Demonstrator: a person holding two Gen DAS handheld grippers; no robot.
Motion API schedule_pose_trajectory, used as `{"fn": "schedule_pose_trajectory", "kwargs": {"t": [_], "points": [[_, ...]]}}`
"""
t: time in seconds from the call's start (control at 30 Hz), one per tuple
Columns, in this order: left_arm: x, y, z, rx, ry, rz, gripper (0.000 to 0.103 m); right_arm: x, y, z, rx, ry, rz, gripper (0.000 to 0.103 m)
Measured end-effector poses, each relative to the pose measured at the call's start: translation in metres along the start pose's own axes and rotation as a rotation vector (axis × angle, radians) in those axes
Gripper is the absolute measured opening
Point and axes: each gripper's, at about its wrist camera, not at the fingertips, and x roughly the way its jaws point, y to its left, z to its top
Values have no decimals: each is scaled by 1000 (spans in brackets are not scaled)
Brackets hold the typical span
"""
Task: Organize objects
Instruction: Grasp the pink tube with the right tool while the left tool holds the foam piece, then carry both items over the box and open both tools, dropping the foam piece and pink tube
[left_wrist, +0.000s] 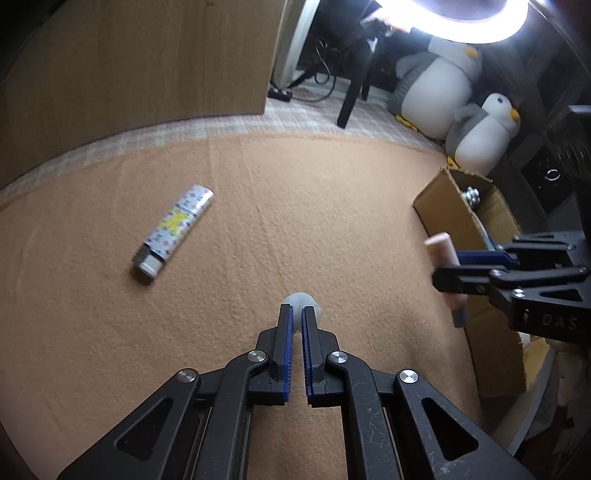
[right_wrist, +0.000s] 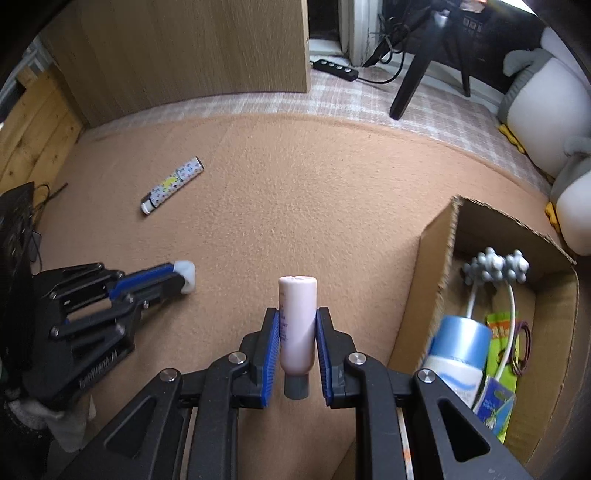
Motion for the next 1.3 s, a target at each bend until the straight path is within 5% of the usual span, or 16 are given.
{"fn": "schedule_pose_trajectory", "kwargs": {"t": [0.33, 0.73, 0.97, 1.3], "points": [[-34, -2, 4, 16, -24, 23, 4, -42, 0, -22, 12, -125, 15, 18], [-54, -115, 10, 208, -34, -106, 5, -99, -63, -81, 122, -211, -44, 18], [-48, -190, -2, 291, 3, -218, 5, -106, -96, -106, 191, -211, -57, 18], [-29, -246, -32, 356, 75, -262, 5, -102, -117, -139, 245, -196, -34, 18]]}}
